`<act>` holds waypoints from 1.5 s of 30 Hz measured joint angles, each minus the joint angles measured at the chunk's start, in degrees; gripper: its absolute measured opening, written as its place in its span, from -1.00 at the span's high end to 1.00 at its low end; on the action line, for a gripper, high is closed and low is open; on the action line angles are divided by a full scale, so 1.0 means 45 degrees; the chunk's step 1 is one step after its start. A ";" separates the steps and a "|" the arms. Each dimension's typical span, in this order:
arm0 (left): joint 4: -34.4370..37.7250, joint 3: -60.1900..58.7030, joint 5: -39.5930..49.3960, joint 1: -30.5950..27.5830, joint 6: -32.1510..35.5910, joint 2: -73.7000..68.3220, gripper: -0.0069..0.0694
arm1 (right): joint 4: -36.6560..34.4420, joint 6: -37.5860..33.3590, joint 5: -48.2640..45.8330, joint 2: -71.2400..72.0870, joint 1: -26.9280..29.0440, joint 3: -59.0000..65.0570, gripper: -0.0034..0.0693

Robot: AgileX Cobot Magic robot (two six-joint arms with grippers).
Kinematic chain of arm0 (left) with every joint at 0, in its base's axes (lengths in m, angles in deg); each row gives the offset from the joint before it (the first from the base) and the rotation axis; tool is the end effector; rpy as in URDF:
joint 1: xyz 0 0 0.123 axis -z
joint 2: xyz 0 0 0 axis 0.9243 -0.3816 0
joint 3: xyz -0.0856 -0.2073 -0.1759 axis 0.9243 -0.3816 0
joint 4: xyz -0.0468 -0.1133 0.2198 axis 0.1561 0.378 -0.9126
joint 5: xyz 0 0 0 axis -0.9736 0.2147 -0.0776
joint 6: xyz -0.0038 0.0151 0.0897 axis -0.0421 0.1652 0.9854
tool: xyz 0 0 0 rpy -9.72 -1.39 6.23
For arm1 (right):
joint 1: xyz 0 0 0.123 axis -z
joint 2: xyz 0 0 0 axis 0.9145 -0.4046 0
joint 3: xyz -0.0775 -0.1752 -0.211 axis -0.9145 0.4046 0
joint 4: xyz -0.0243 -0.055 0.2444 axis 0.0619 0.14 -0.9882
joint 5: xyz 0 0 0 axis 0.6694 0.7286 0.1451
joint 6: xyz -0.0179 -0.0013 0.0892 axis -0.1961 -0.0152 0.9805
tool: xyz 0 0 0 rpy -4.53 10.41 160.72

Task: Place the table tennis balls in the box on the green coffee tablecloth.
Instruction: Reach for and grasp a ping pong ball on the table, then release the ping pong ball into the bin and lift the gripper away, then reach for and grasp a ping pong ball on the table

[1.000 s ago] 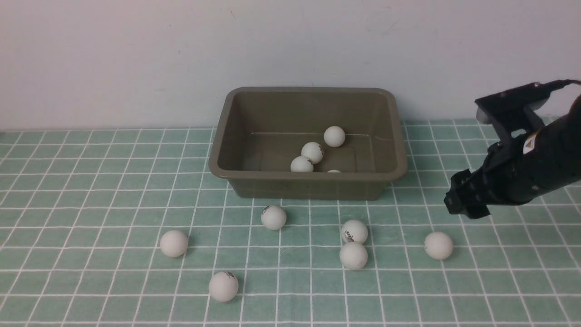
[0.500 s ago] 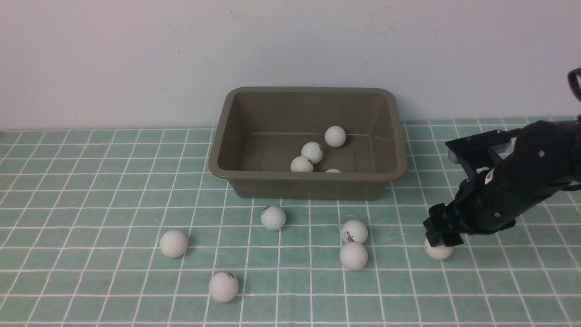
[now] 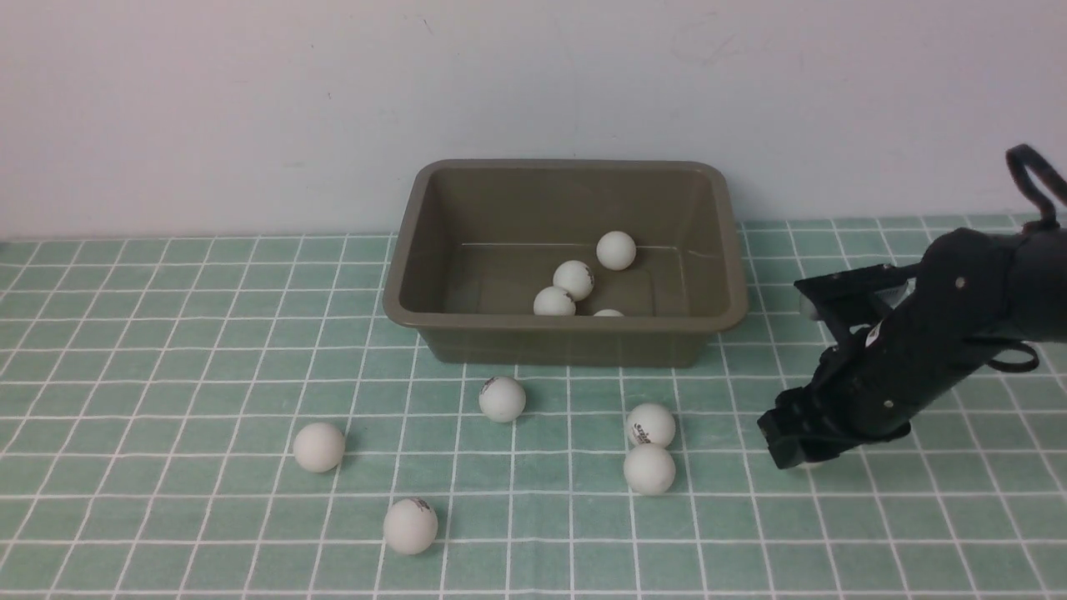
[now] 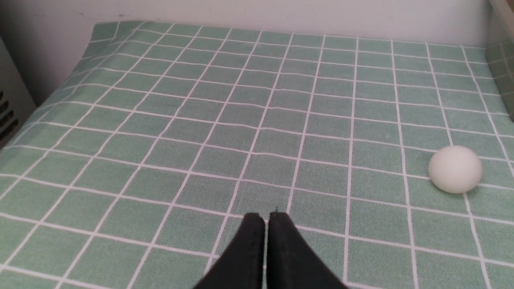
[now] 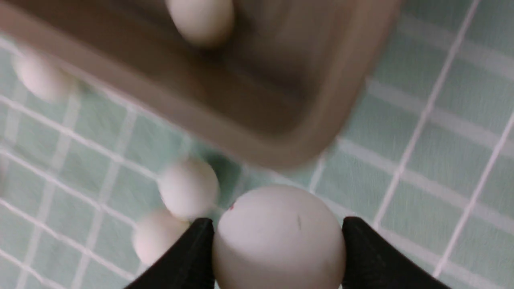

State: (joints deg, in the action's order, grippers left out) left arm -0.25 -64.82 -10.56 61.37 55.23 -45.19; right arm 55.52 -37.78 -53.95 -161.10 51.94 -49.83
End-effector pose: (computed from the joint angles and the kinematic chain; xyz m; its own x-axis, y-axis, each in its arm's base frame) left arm 0.0512 0.0122 0.1708 -0.2797 -0.1263 -0.9517 -0.2042 0.9765 -0.0696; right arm 0.3664 0.1159 0.2665 -0.9016 -0.3407 -0.2667 -0.3997 0.8917 0.2123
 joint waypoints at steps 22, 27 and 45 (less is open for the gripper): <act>0.0000 0.0000 0.0000 0.0000 0.0000 0.0000 0.83 | -0.0365 -0.0594 0.1403 -0.4284 -0.0957 -0.4899 -0.38; 0.0000 0.0000 0.0000 0.0000 0.0000 0.0000 0.83 | -0.0363 -0.0609 0.1035 -0.4418 -0.0957 -0.5374 -0.62; 0.0000 0.0000 0.0000 0.0000 0.0000 0.0000 0.83 | 0.1084 0.0697 -0.1647 -0.2911 -0.0957 -0.8194 -0.67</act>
State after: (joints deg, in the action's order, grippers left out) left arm -0.25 -64.82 -10.56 61.37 55.23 -45.19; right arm 60.40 -34.64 -61.36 -174.20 47.63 -86.70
